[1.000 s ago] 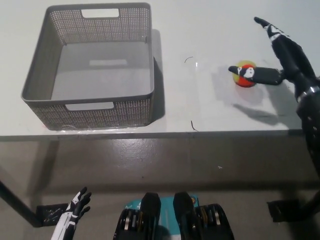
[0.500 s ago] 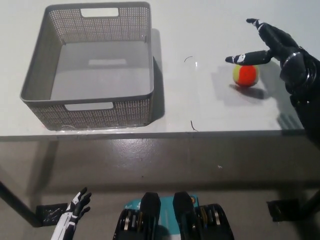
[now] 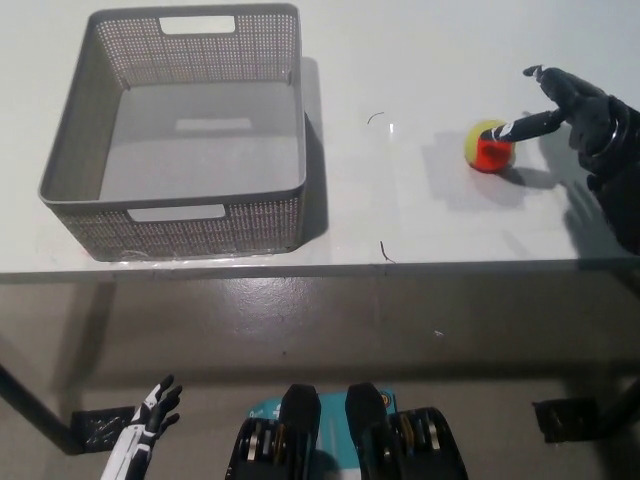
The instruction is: Use the right hand to pick up a tennis ball and put it into a container on the left side
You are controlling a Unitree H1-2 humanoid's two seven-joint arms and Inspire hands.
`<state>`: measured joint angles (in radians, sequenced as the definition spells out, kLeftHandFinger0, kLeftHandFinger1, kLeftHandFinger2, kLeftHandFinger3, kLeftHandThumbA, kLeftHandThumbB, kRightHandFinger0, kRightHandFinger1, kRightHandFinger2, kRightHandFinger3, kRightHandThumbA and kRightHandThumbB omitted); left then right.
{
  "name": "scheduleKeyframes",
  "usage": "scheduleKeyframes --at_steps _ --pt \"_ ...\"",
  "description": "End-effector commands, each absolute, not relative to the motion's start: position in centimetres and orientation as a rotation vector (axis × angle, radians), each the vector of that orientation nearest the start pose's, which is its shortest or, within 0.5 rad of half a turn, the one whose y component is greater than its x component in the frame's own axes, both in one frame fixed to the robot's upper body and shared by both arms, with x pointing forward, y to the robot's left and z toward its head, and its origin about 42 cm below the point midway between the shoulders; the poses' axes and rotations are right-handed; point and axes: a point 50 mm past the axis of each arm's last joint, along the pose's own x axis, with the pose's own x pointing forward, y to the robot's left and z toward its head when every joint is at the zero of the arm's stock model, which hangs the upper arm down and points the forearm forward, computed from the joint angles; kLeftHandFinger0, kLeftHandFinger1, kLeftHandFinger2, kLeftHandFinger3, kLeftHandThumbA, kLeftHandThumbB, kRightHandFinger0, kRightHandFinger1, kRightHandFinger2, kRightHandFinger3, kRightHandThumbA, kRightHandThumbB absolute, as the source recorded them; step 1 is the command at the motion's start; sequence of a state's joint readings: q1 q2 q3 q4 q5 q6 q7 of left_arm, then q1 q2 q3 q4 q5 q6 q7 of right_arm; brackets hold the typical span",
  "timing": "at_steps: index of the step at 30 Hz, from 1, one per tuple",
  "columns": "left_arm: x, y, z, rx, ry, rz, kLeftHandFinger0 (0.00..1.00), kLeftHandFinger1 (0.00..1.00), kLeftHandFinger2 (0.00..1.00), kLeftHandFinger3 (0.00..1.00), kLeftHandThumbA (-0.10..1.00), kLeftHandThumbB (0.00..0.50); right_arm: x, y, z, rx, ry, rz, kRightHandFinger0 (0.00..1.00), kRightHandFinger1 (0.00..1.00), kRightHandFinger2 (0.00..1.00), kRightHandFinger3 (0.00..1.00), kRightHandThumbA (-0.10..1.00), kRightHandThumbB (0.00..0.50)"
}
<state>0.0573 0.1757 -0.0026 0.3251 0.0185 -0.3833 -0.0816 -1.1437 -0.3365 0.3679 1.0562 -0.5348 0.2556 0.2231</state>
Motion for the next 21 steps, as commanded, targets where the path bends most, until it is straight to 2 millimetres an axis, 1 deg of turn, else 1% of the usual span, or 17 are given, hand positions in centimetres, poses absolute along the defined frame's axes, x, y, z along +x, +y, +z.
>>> scheduleKeyframes --at_steps 1,4,5,9,12,13,17,21 --pt "24.8 28.6 3.0 0.221 -0.035 -0.104 1.00 1.00 1.00 1.00 1.00 0.270 59.2 -23.0 34.5 -1.164 0.122 0.136 1.00 1.00 1.00 1.00 1.00 0.459" --pt "24.6 28.5 3.1 0.218 -0.031 -0.104 1.00 1.00 1.00 1.00 1.00 0.269 59.3 -22.7 33.9 -1.156 0.134 0.145 1.00 1.00 1.00 1.00 1.00 0.470" --pt "24.6 28.5 3.1 0.216 -0.031 -0.106 1.00 1.00 1.00 1.00 1.00 0.267 59.3 -22.6 33.7 -1.164 0.138 0.146 1.00 1.00 1.00 1.00 1.00 0.488" --pt "24.6 28.6 3.0 0.226 -0.031 -0.110 1.00 1.00 1.00 1.00 1.00 0.265 59.3 -22.4 33.2 -1.159 0.149 0.156 1.00 1.00 1.00 1.00 1.00 0.500" --pt "24.7 28.6 3.1 0.231 -0.031 -0.113 1.00 1.00 1.00 1.00 1.00 0.263 59.2 -22.3 33.2 -1.149 0.148 0.158 1.00 1.00 1.00 1.00 1.00 0.500" --pt "24.8 28.6 3.1 0.234 -0.028 -0.116 1.00 1.00 1.00 1.00 1.00 0.271 59.2 -22.2 33.1 -1.150 0.143 0.160 1.00 1.00 1.00 1.00 1.00 0.500" --pt "25.0 28.6 3.2 0.236 -0.033 -0.108 1.00 1.00 1.00 1.00 1.00 0.274 59.2 -22.1 33.2 -1.150 0.134 0.176 1.00 1.00 1.00 1.00 1.00 0.495" --pt "25.0 28.5 3.2 0.234 -0.032 -0.111 1.00 1.00 1.00 1.00 1.00 0.276 59.3 -22.0 32.8 -1.172 0.148 0.192 1.00 1.00 1.00 1.00 1.00 0.493"
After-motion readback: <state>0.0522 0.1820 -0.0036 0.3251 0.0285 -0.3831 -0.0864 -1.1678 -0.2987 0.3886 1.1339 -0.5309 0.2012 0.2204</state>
